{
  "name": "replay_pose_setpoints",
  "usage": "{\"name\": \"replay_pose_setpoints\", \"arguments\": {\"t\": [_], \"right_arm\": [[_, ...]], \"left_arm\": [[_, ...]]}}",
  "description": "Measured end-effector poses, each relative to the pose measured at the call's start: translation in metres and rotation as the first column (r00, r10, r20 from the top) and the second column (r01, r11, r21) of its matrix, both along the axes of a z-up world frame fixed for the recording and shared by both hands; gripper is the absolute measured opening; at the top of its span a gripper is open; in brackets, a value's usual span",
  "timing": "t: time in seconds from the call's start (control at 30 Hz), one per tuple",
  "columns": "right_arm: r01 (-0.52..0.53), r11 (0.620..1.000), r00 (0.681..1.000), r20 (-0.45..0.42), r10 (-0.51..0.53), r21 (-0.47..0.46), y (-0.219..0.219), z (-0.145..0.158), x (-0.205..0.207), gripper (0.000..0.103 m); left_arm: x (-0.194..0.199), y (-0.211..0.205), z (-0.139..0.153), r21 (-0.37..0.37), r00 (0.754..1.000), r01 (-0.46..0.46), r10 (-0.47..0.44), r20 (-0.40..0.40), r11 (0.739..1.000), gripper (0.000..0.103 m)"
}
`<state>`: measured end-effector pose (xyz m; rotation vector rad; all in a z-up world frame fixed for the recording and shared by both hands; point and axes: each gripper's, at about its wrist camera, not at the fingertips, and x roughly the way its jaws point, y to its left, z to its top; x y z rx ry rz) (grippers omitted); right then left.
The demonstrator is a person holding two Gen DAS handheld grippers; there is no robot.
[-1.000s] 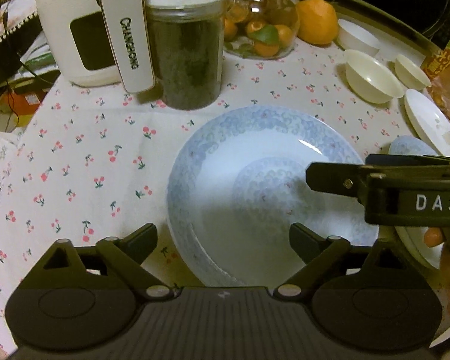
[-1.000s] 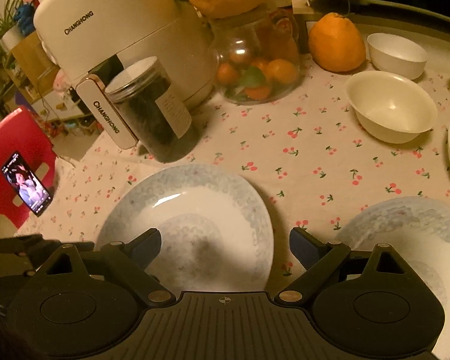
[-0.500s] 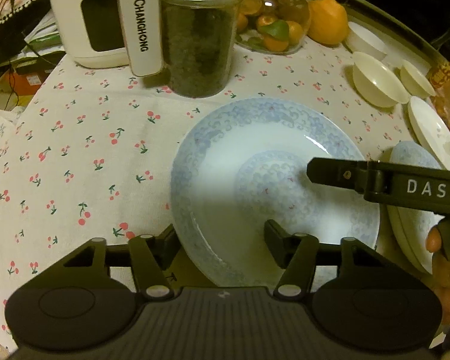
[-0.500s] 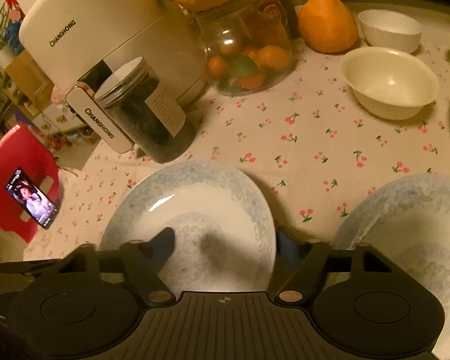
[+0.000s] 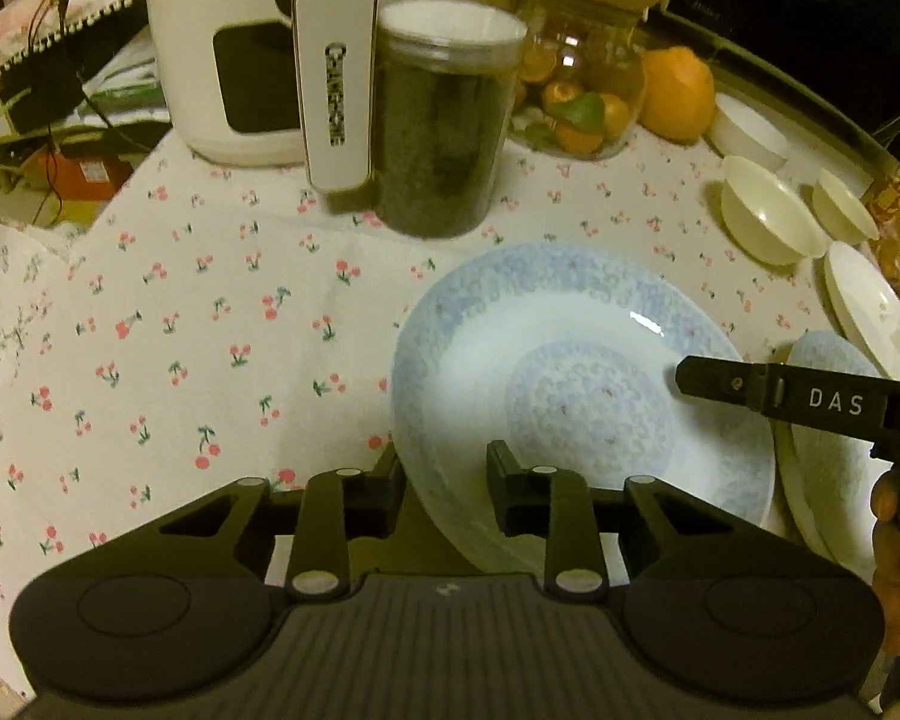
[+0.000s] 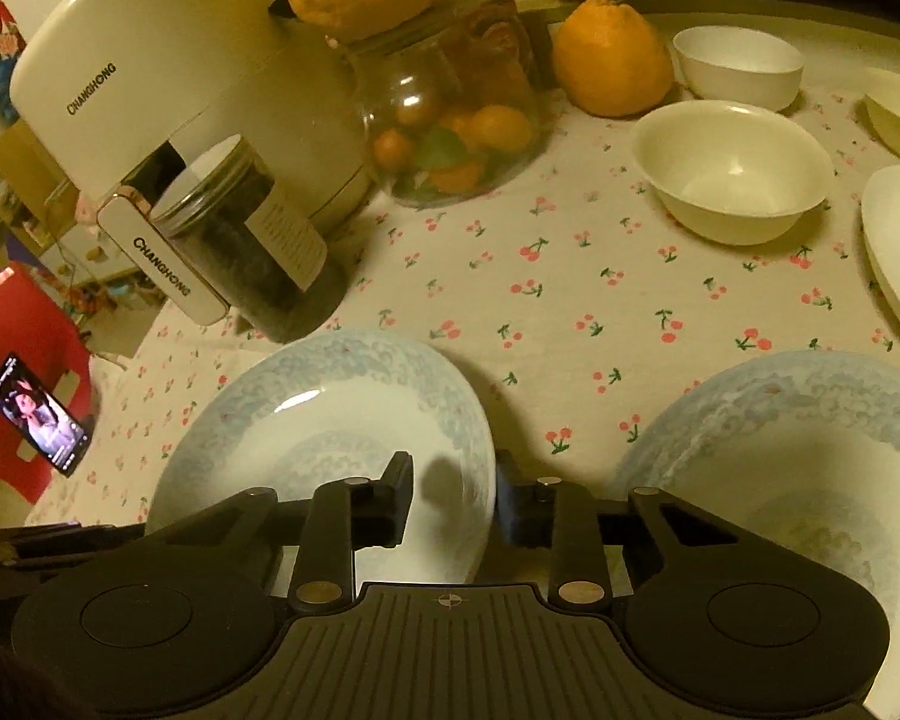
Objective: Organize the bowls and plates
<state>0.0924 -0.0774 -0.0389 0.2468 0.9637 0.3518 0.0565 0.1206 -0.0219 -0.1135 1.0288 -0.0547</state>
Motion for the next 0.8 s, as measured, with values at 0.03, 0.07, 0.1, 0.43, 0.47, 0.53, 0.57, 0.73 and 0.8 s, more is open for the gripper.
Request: {"name": "replay_pose_setpoints", "arguments": {"t": [0.03,0.07,0.1,0.43,0.47,0.53,0.57,0.73,0.8], "right_arm": [[0.003,1.000,1.000,0.004,-0.003,0.003,-0.001,0.001,0.000,0.028],[0.007,1.000,1.000,0.006,-0.007,0.009,-0.002,0.002,0.000,0.027],[0.011,1.000,1.000,0.009,-0.011,0.015,-0.003,0.003,0.000,0.027],[0.032,0.999,0.998,0.053,-0.034,0.044,-0.016,0.016,-0.004,0.027],[0.037,0.998,0.998,0.055,-0.040,0.049,-0.019,0.017,-0.004,0.027],[0.044,0.997,0.997,0.063,-0.048,0.055,-0.022,0.020,-0.005,0.027],[0.047,0.997,0.996,0.067,-0.051,0.059,-0.024,0.022,-0.006,0.027],[0.054,0.996,0.995,0.082,-0.060,0.067,-0.036,0.025,-0.010,0.027],[0.058,0.996,0.995,0.082,-0.064,0.070,-0.043,0.026,-0.013,0.027]], "left_arm": [[0.000,0.000,0.001,0.000,1.000,0.001,-0.001,0.007,1.000,0.024],[0.000,0.000,0.001,-0.002,1.000,0.001,-0.001,0.010,1.000,0.024],[0.000,0.000,0.002,-0.006,1.000,0.001,-0.001,0.012,1.000,0.023],[-0.003,-0.005,0.012,-0.025,0.997,0.025,-0.022,0.080,0.999,0.022],[-0.003,-0.005,0.013,-0.028,0.996,0.028,-0.025,0.084,0.999,0.022],[-0.003,-0.008,0.015,-0.035,0.995,0.035,-0.032,0.093,0.999,0.022],[-0.003,-0.009,0.016,-0.037,0.995,0.040,-0.036,0.098,0.999,0.022],[-0.004,-0.016,0.019,-0.050,0.991,0.067,-0.061,0.118,0.996,0.022],[-0.004,-0.021,0.021,-0.053,0.990,0.079,-0.073,0.121,0.995,0.021]]}}
